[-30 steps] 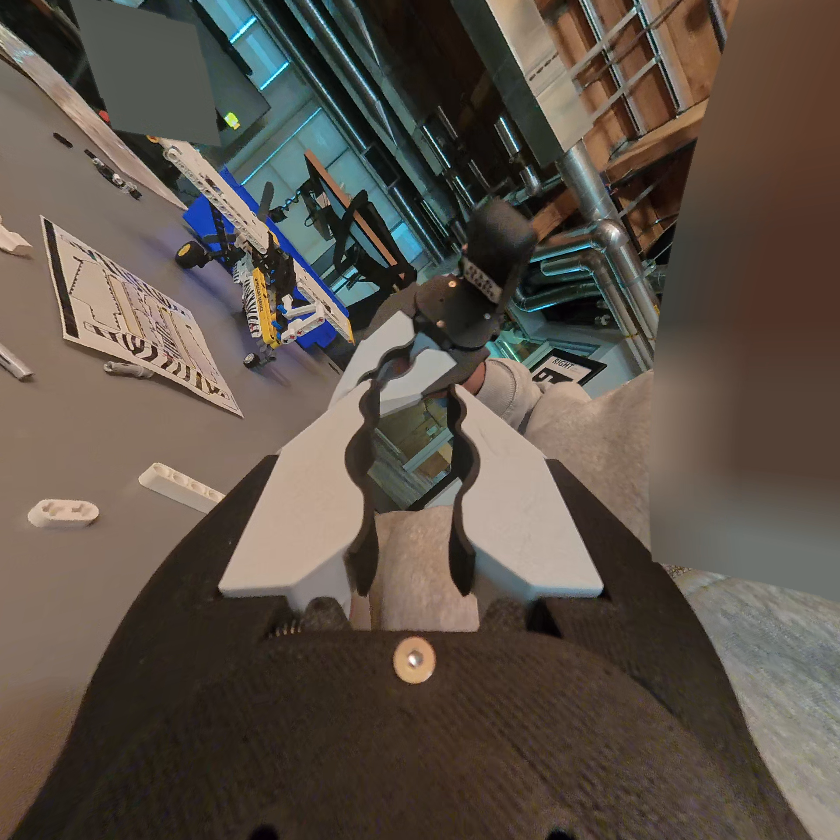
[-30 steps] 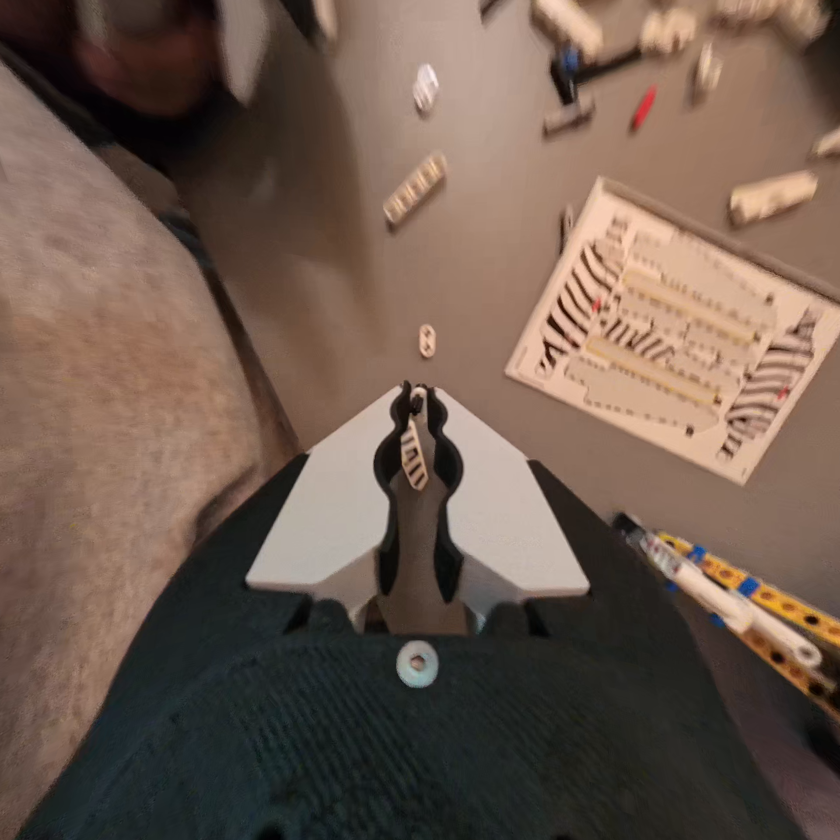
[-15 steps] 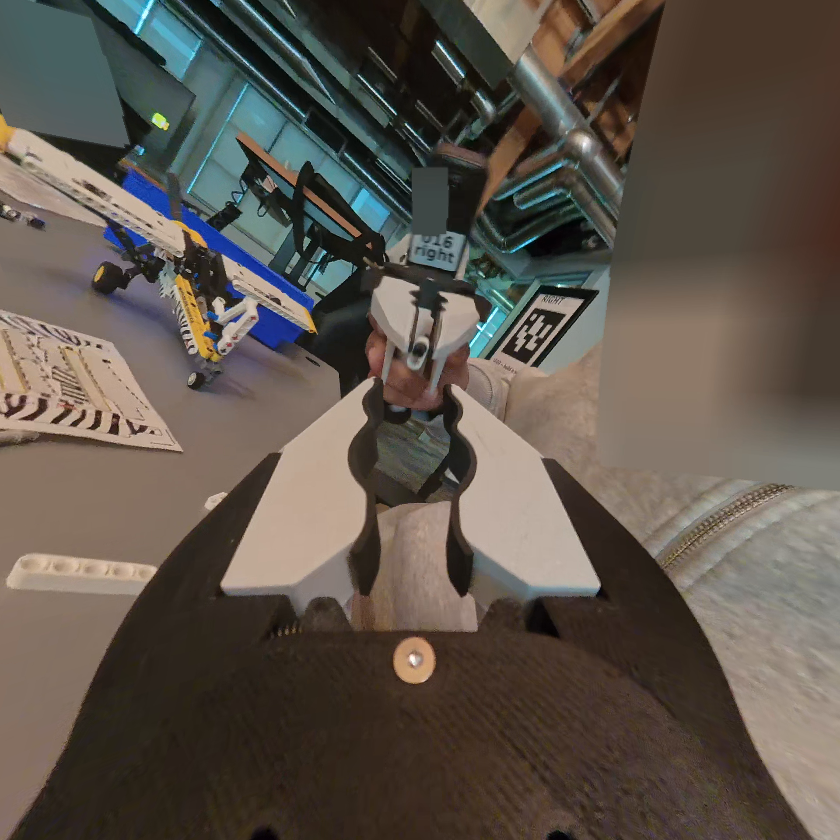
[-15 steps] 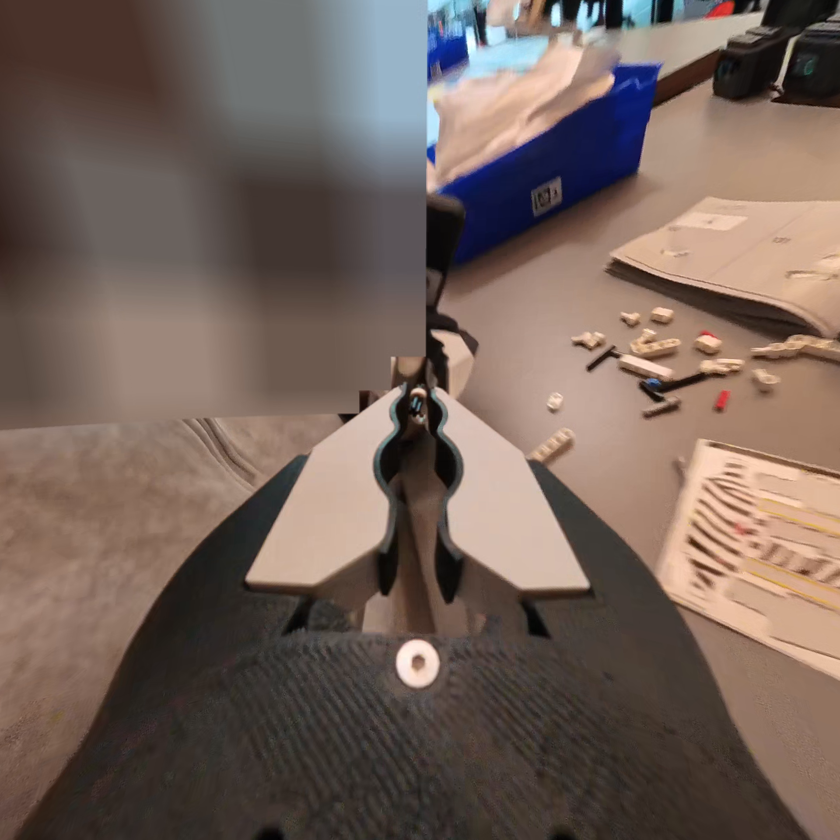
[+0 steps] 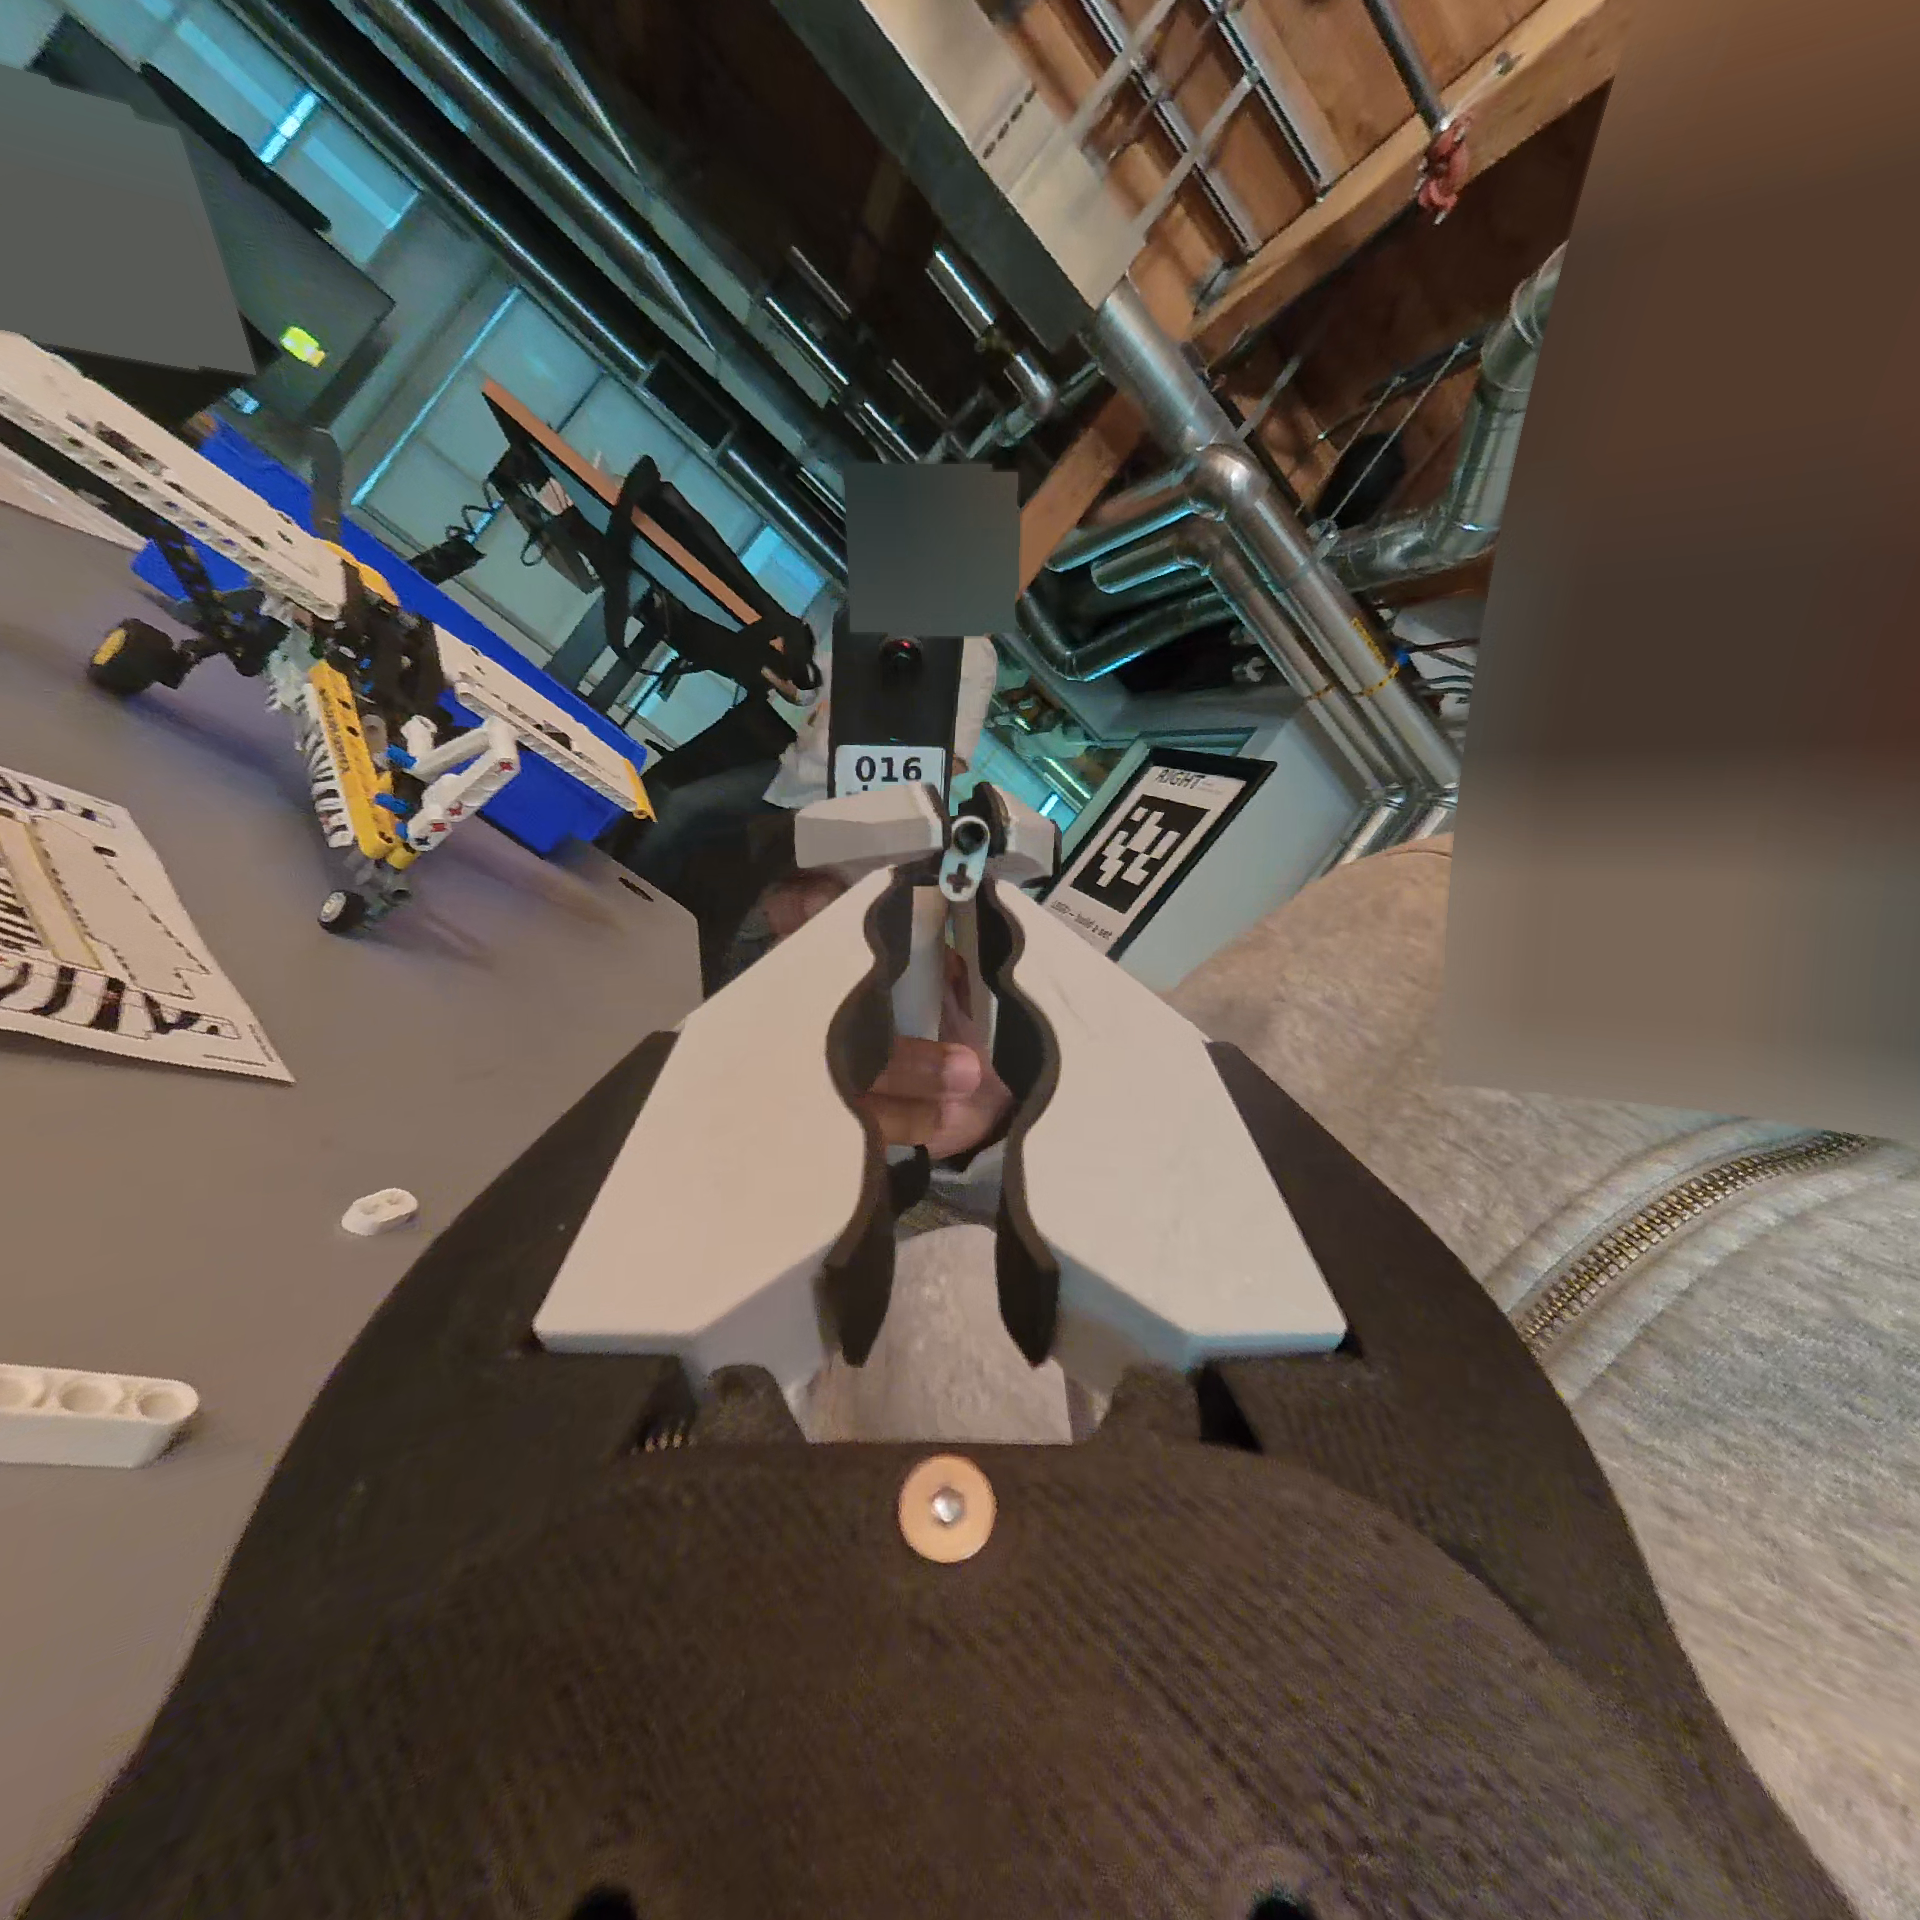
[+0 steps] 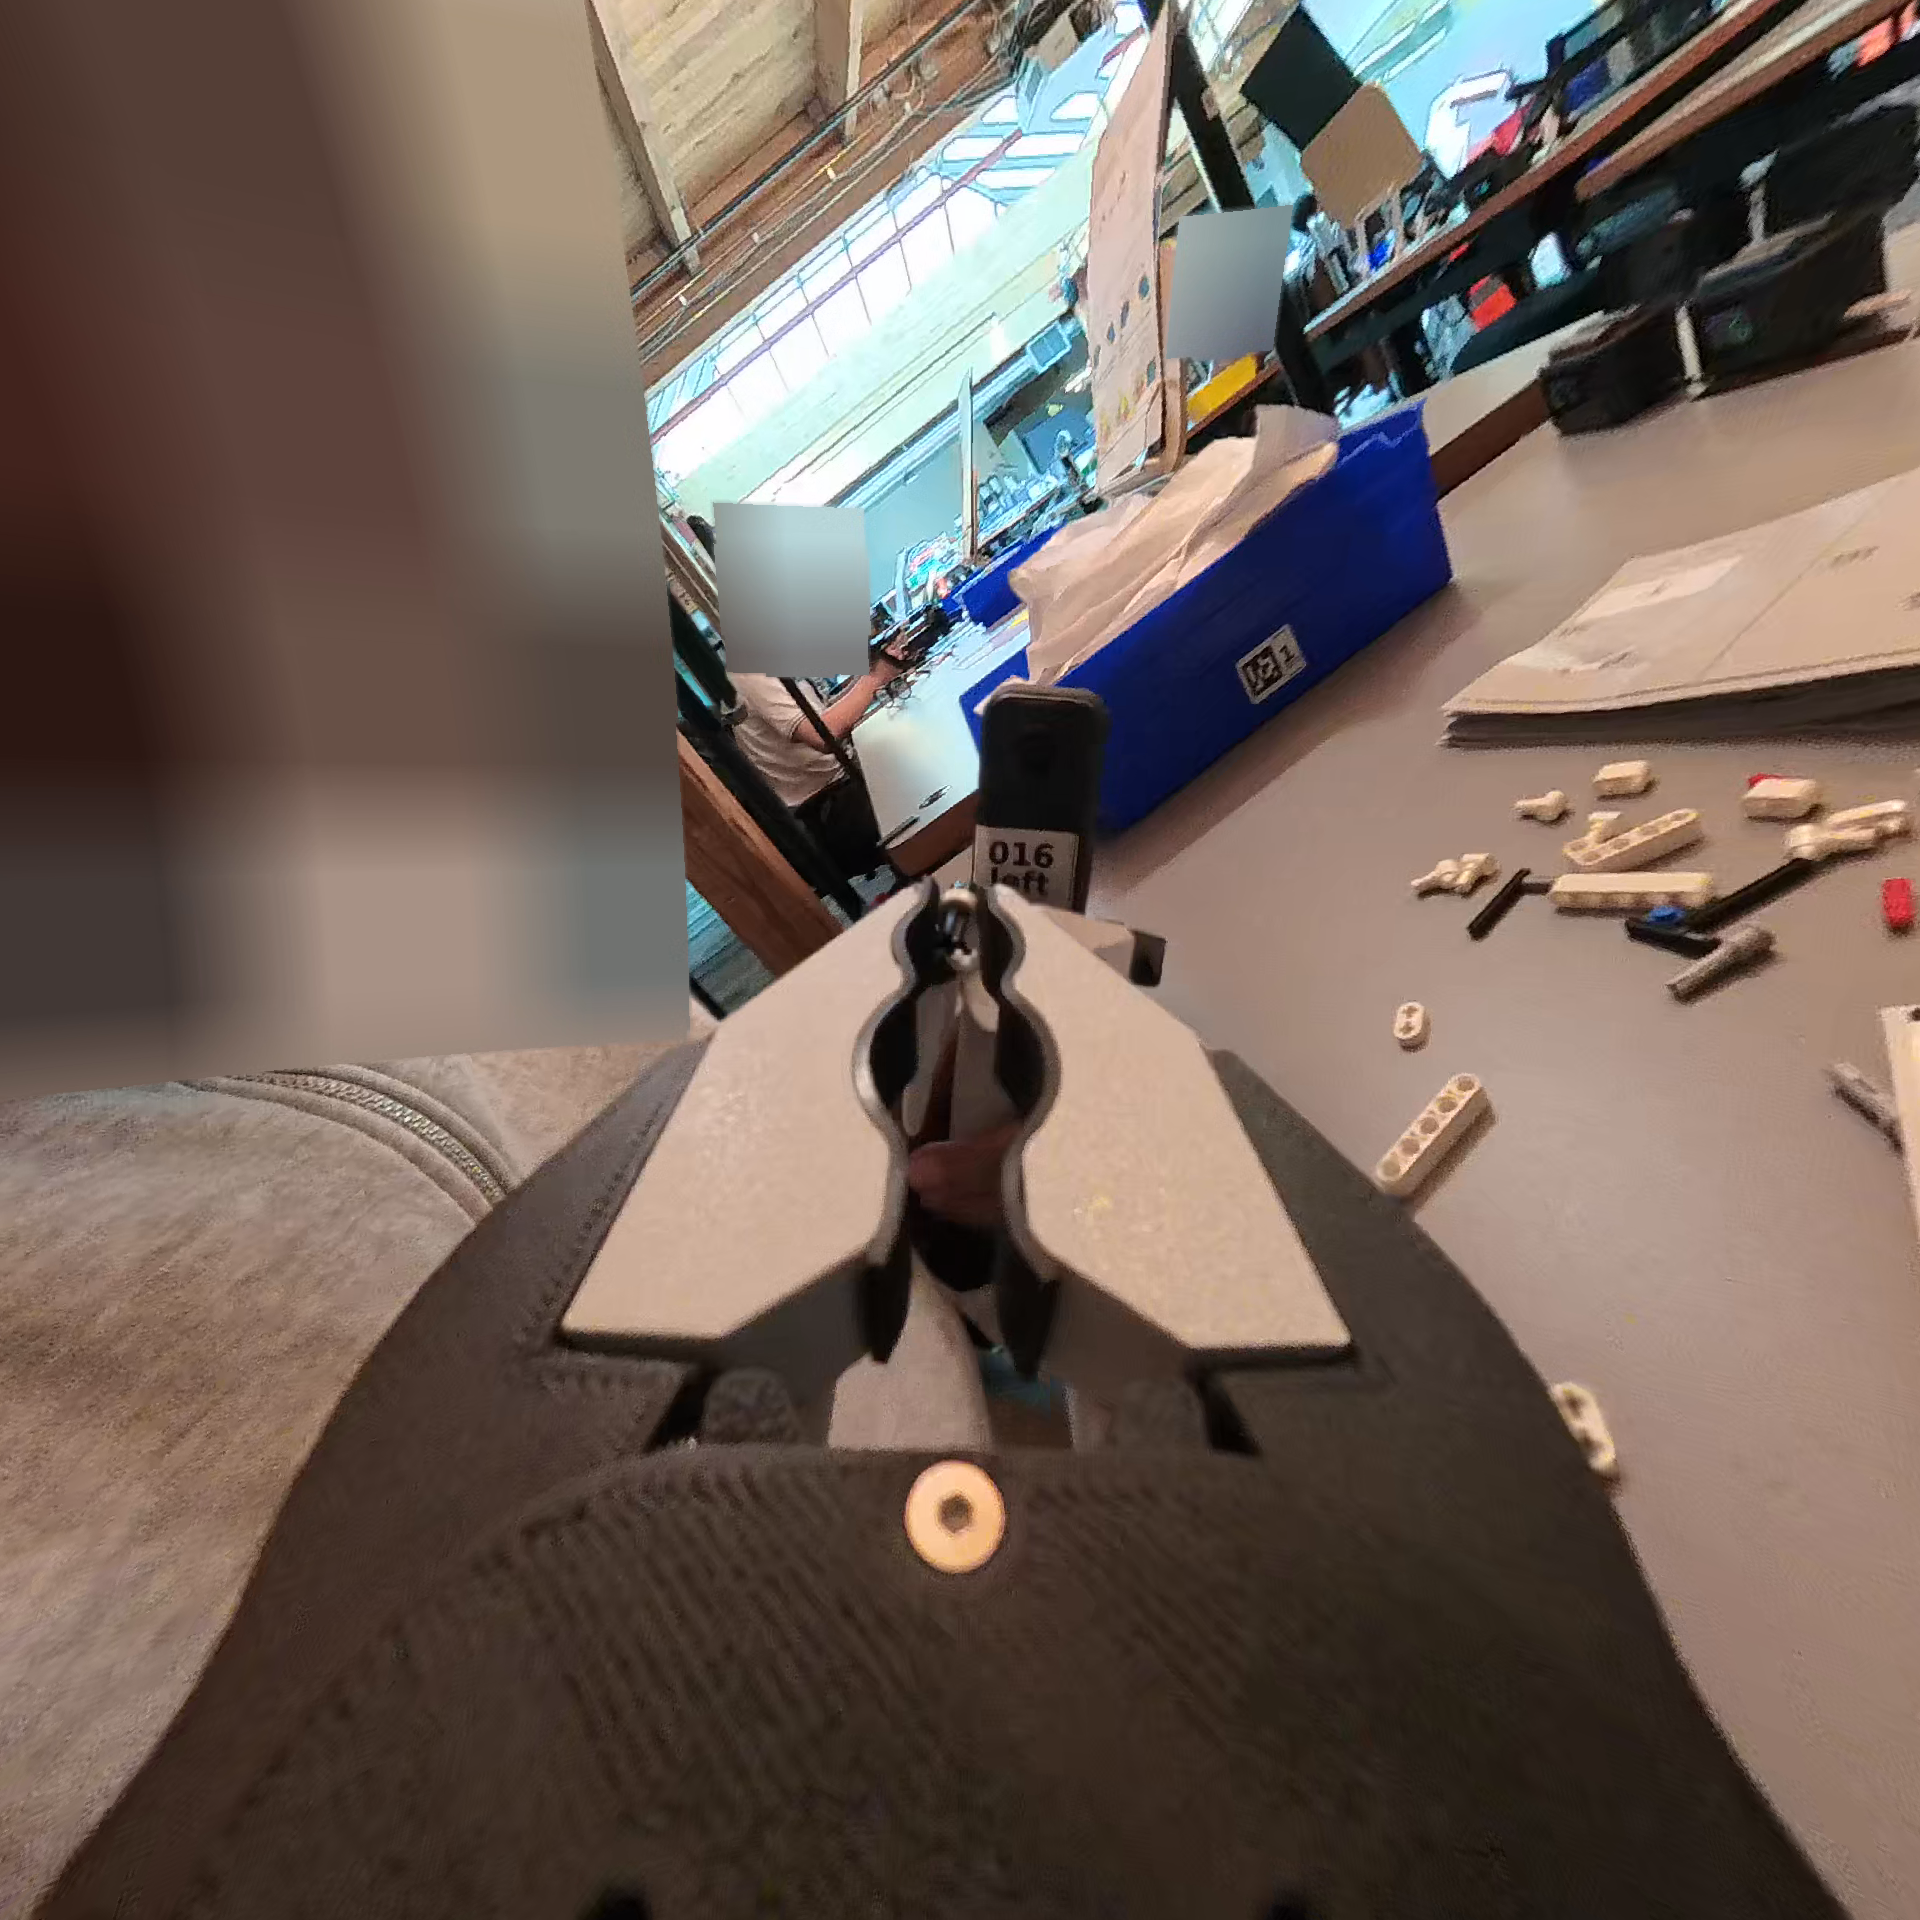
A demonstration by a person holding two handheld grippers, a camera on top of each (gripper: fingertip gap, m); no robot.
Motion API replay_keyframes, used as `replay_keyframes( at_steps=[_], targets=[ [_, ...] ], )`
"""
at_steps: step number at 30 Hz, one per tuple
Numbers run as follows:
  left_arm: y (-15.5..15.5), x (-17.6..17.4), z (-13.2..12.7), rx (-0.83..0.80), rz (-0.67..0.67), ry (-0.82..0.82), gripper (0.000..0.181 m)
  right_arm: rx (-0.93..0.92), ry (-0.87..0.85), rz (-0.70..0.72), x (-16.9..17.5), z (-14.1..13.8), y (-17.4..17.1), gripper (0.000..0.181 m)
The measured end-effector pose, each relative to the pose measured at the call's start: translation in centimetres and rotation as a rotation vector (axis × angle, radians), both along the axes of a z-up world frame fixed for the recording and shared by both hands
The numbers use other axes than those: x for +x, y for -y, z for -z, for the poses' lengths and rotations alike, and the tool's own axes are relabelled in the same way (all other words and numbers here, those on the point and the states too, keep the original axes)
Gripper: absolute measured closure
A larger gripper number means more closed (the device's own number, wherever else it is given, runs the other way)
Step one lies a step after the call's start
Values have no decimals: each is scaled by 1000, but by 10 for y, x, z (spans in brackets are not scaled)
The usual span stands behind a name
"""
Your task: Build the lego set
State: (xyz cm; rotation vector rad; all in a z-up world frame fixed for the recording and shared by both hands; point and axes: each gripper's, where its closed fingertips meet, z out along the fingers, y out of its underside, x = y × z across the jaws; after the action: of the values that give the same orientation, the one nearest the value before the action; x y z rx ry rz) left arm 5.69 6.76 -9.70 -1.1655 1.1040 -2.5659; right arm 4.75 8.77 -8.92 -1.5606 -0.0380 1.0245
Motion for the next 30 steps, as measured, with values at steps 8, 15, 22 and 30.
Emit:
replay_keyframes(
  at_steps=[8,15,22,30],
  targets=[
    [13,-3,8,144,36,-30,181,19,185,14,-3,6,9,172],
    [6,10,35,297,-63,-206,181,-72,481,24,22,16,15,152],
    [-6,18,52,395,-175,-334,181,-268,923,27,47,62,14,171],
    [-49,12,45,255,-325,-333,181,-467,841,63,66,96,21,158]
  ],
)
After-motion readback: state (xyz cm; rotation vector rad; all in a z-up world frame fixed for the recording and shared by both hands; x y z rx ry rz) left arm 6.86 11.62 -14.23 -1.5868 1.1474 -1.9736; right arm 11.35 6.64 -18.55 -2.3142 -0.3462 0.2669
